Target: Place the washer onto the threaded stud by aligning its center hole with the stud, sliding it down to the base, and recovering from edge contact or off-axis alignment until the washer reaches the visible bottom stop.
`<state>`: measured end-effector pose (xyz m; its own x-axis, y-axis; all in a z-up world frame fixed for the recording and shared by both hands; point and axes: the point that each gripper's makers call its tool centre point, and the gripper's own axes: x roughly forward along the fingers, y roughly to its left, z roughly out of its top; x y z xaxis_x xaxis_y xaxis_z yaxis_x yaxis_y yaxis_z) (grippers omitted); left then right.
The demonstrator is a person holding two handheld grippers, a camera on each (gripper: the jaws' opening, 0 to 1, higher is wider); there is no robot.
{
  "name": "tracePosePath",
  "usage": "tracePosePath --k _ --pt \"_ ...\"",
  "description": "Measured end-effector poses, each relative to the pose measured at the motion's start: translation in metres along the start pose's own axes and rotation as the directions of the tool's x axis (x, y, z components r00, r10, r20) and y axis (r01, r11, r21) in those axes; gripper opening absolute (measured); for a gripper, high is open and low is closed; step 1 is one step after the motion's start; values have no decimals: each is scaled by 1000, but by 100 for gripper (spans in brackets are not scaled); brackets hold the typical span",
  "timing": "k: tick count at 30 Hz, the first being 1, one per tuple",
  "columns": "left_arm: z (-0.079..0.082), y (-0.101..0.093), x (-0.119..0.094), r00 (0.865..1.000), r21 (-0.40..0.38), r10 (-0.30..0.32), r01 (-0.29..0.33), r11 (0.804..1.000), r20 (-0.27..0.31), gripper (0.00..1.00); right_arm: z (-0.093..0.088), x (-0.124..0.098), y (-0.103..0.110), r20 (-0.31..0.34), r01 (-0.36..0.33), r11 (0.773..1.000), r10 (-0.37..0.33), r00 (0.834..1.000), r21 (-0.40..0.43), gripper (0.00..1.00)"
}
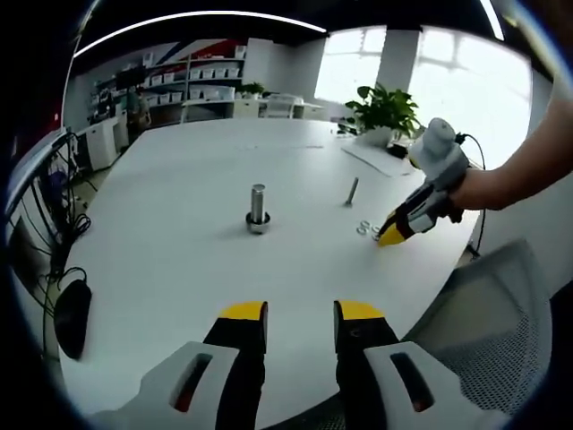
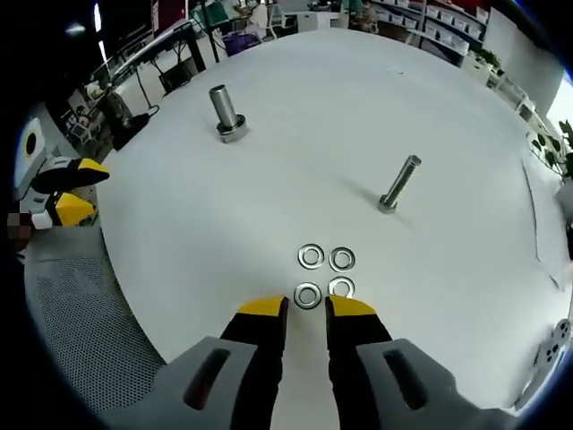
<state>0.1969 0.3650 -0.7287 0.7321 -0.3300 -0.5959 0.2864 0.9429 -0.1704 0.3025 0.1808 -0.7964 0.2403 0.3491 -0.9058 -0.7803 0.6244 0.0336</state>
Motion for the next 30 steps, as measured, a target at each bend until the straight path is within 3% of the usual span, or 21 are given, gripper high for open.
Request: tracePosePath --k 3,8,10,12,18,23,27,30 --pt "0 0 0 1000 -2 1 -1 1000 -2 28 1 3 -1 -22 -28 995 26 999 -95 18" --pt "-1 0 1 1000 -3 -2 2 1000 -5 28 1 1 2 -72 -106 979 95 993 -172 18" --pt "-3 0 1 1000 -4 -3 3 1000 -13 28 0 3 1 -102 -109 943 80 992 -313 18" --pt "-3 0 1 1000 -3 -2 2 1000 -14 27 -1 2 6 -123 -123 890 76 990 -440 18" --pt "-2 0 1 1000 -4 -2 2 1000 -13 27 0 5 7 -173 -148 893 80 982 -425 16" --pt "-3 0 1 1000 -5 -2 2 1000 -16 27 0 5 7 -248 -178 865 65 967 -468 16" --pt "-3 -1 1 1000 -1 -5 5 1000 -20 27 0 6 7 -312 -192 856 38 949 -479 16" --pt "-4 -1 1 1000 -2 -6 6 1000 -21 26 -1 6 9 -344 -191 833 0 939 -520 16"
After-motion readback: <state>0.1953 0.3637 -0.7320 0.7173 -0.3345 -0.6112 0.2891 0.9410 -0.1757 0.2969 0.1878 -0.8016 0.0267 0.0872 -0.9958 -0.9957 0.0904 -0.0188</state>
